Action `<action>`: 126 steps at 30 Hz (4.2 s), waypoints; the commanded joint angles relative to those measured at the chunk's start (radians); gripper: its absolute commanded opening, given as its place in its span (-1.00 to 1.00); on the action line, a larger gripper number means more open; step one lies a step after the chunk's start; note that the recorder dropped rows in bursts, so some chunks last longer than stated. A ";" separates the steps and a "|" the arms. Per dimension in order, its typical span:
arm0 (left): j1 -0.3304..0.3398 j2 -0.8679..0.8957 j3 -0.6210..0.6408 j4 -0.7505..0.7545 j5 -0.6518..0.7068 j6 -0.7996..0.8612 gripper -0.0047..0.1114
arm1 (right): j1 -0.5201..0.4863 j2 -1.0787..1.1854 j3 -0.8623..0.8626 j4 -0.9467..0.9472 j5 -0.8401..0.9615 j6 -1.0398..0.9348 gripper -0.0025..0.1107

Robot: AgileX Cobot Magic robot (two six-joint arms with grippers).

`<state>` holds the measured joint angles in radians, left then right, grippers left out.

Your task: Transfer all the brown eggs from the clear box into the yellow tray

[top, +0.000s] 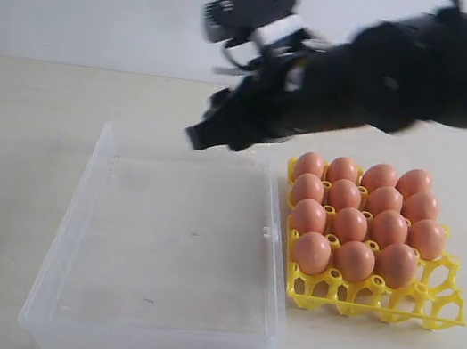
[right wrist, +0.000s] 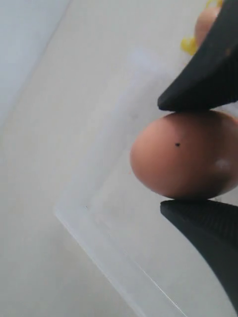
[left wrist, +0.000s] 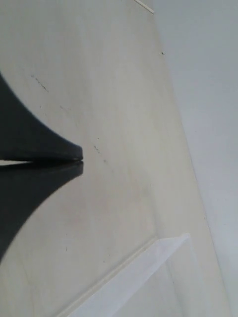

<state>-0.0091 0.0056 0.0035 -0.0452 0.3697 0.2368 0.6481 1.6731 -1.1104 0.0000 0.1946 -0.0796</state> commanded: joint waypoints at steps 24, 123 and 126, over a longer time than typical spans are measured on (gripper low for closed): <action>-0.003 -0.006 -0.004 -0.004 -0.008 0.000 -0.92 | -0.353 -0.225 0.853 0.424 -0.899 0.012 -0.96; -0.003 -0.006 -0.004 -0.004 -0.006 0.000 -0.92 | -0.579 -1.569 1.107 -0.055 -0.293 0.080 -0.96; -0.003 -0.006 -0.004 -0.004 -0.006 0.000 -0.92 | -0.586 -1.596 1.110 -0.024 -0.291 0.080 -0.96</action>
<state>-0.0091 0.0056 0.0035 -0.0452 0.3697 0.2368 0.0734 0.1016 -0.0054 -0.0470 -0.0965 0.0000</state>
